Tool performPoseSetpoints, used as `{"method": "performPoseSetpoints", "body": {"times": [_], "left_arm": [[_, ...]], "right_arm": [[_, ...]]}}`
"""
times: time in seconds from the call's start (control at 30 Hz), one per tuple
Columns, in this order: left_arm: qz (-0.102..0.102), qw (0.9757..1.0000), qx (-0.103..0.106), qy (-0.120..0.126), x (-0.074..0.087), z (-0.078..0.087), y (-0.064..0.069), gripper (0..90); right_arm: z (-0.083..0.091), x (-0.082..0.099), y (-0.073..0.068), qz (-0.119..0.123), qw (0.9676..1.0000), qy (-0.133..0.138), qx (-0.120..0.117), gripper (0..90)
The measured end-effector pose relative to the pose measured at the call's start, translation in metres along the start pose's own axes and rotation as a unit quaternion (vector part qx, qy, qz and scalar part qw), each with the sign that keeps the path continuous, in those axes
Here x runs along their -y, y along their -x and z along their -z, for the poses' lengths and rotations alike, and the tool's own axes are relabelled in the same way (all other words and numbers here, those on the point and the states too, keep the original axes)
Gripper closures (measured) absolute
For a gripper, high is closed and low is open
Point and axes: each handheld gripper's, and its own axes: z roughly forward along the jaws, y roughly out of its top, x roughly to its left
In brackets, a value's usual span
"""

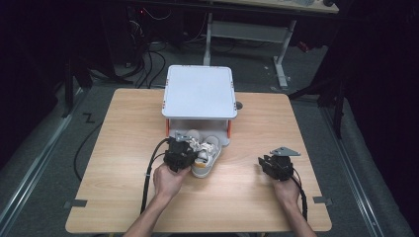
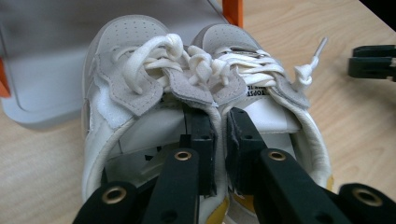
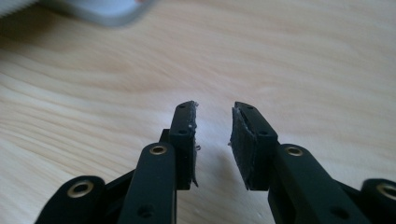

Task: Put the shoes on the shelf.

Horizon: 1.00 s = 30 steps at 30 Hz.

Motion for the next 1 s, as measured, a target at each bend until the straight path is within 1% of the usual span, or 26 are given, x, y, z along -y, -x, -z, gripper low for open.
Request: {"method": "performPoseSetpoints", "body": {"times": [0.03,0.1,0.17,0.2,0.23,0.3,0.33,0.37,0.4,0.43,0.47,0.5,0.53,0.63,0.67,0.7,0.73,0.77,0.8,0.83,0.9,0.97,1.0], "left_arm": [[0.000,1.0000,0.000,0.000,0.000,0.000,0.000,82.4],[0.004,1.0000,-0.003,0.007,-0.004,-0.002,-0.002,82.4],[0.013,0.9998,-0.003,0.015,-0.006,-0.005,-0.005,82.4],[0.014,0.9997,-0.006,0.017,-0.008,-0.007,-0.006,82.3],[0.014,0.9997,-0.010,0.020,-0.009,-0.009,-0.006,82.3],[0.013,0.9994,-0.019,0.027,-0.012,-0.013,-0.007,82.3],[0.017,0.9992,-0.022,0.030,-0.014,-0.017,-0.009,82.3],[0.017,0.9992,-0.022,0.030,-0.014,-0.017,-0.009,82.3],[0.020,0.9991,-0.022,0.032,-0.016,-0.019,-0.010,82.3],[0.020,0.9990,-0.023,0.032,-0.017,-0.021,-0.010,82.3],[0.019,0.9990,-0.024,0.034,-0.018,-0.022,-0.010,82.3],[0.017,0.9989,-0.028,0.035,-0.019,-0.024,-0.010,82.3],[0.016,0.9988,-0.031,0.035,-0.019,-0.025,-0.010,82.3],[0.020,0.9982,-0.039,0.041,-0.021,-0.029,-0.011,82.2],[0.025,0.9979,-0.040,0.044,-0.021,-0.032,-0.013,81.9],[0.028,0.9977,-0.042,0.046,-0.021,-0.033,-0.014,81.9],[0.033,0.9973,-0.045,0.048,-0.021,-0.036,-0.015,81.9],[0.034,0.9972,-0.048,0.048,-0.021,-0.037,-0.016,81.9],[0.037,0.9966,-0.054,0.051,-0.021,-0.041,-0.017,81.8],[0.037,0.9966,-0.054,0.051,-0.021,-0.041,-0.017,81.8],[0.038,0.9962,-0.060,0.050,-0.022,-0.045,-0.019,81.8],[0.040,0.9960,-0.063,0.049,-0.022,-0.047,-0.020,81.6],[0.043,0.9957,-0.065,0.050,-0.022,-0.049,-0.021,81.5]], "right_arm": [[0.000,0.000,0.000,0.000,1.0000,0.000,0.000,70.5],[0.004,-0.008,-0.003,0.004,0.9999,0.011,-0.009,71.1],[0.009,-0.018,-0.006,0.004,0.9994,0.024,-0.025,72.1],[0.013,-0.029,-0.009,0.005,0.9984,0.034,-0.044,73.2],[0.013,-0.029,-0.009,0.005,0.9984,0.034,-0.044,73.2],[0.016,-0.042,-0.014,0.008,0.9971,0.046,-0.061,73.4],[0.020,-0.054,-0.018,0.012,0.9956,0.058,-0.073,73.2],[0.020,-0.054,-0.018,0.012,0.9956,0.058,-0.073,73.2],[0.021,-0.061,-0.020,0.012,0.9948,0.063,-0.079,73.2],[0.024,-0.072,-0.023,0.014,0.9933,0.073,-0.088,73.1],[0.024,-0.072,-0.023,0.014,0.9933,0.073,-0.088,73.1],[0.028,-0.084,-0.027,0.017,0.9917,0.082,-0.097,73.1],[0.028,-0.084,-0.027,0.017,0.9917,0.082,-0.097,73.1],[0.034,-0.102,-0.033,0.021,0.9892,0.097,-0.108,73.1],[0.037,-0.117,-0.038,0.027,0.9878,0.103,-0.113,73.0],[0.037,-0.117,-0.038,0.027,0.9878,0.103,-0.113,73.0],[0.038,-0.130,-0.041,0.036,0.9865,0.107,-0.119,73.4],[0.038,-0.130,-0.041,0.036,0.9865,0.107,-0.119,73.4],[0.037,-0.141,-0.045,0.043,0.9863,0.107,-0.118,74.2],[0.037,-0.141,-0.045,0.043,0.9863,0.107,-0.118,74.2],[0.033,-0.153,-0.049,0.045,0.9860,0.106,-0.120,74.8],[0.026,-0.165,-0.054,0.048,0.9868,0.104,-0.114,75.5],[0.025,-0.167,-0.054,0.050,0.9868,0.106,-0.111,75.6]]}}
